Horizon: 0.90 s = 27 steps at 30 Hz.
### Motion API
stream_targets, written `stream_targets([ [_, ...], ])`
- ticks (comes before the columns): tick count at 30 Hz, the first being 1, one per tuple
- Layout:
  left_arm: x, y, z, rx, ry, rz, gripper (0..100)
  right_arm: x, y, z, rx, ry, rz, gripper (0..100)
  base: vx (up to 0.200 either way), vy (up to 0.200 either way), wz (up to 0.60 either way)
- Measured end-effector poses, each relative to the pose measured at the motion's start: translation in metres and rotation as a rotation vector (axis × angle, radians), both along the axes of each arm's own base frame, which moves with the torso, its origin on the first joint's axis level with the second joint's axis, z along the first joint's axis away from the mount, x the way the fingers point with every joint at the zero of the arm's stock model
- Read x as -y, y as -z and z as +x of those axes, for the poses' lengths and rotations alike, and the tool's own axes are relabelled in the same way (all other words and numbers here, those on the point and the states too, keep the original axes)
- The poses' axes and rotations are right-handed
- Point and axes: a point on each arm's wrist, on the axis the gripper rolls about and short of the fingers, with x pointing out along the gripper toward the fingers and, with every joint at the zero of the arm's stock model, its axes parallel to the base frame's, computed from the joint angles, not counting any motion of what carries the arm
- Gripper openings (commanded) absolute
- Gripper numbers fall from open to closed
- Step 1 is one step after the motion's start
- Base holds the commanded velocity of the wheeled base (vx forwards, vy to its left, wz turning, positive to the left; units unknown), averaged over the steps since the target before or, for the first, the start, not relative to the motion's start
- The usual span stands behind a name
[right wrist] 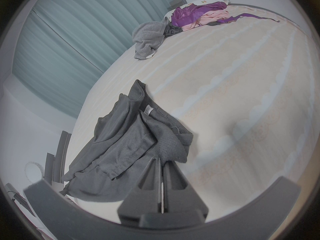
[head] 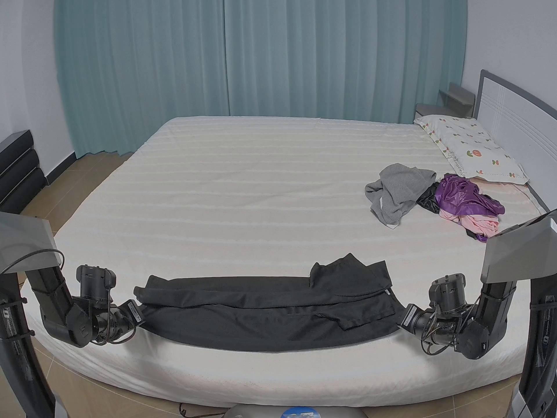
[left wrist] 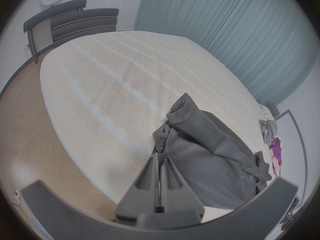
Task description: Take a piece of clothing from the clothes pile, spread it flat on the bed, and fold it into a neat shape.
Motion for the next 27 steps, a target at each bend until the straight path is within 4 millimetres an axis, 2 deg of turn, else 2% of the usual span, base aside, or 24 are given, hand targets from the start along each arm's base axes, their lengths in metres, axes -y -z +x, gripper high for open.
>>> stream_targets([
  [9,-0.012,-0.002,-0.015,-0.035,0.045,0.077,0,0.004,-0.01,-0.016,-0.015,-0.013,-0.013,0,0.0,0.0,0.0],
  [15,-0.013,0.001,-0.026,-0.076,0.083,0.127,0,0.006,-0.007,-0.034,-0.059,-0.073,-0.064,0,0.0,0.0,0.0],
  [20,-0.013,0.004,-0.031,-0.1,0.095,0.14,0,0.006,-0.005,-0.038,-0.073,-0.089,-0.076,0,0.0,0.0,0.0],
  [21,-0.012,0.004,-0.031,-0.103,0.096,0.139,100,0.006,-0.005,-0.039,-0.075,-0.09,-0.078,0,0.0,0.0,0.0],
  [22,-0.012,0.005,-0.031,-0.104,0.096,0.139,100,0.006,-0.004,-0.039,-0.078,-0.092,-0.079,0,0.0,0.0,0.0],
  [23,-0.012,0.006,-0.03,-0.104,0.096,0.138,100,0.006,-0.004,-0.039,-0.08,-0.094,-0.08,100,0.0,0.0,0.0],
  [27,-0.012,0.008,-0.027,-0.103,0.092,0.132,100,0.005,-0.003,-0.037,-0.069,-0.098,-0.074,100,0.0,0.0,0.0],
])
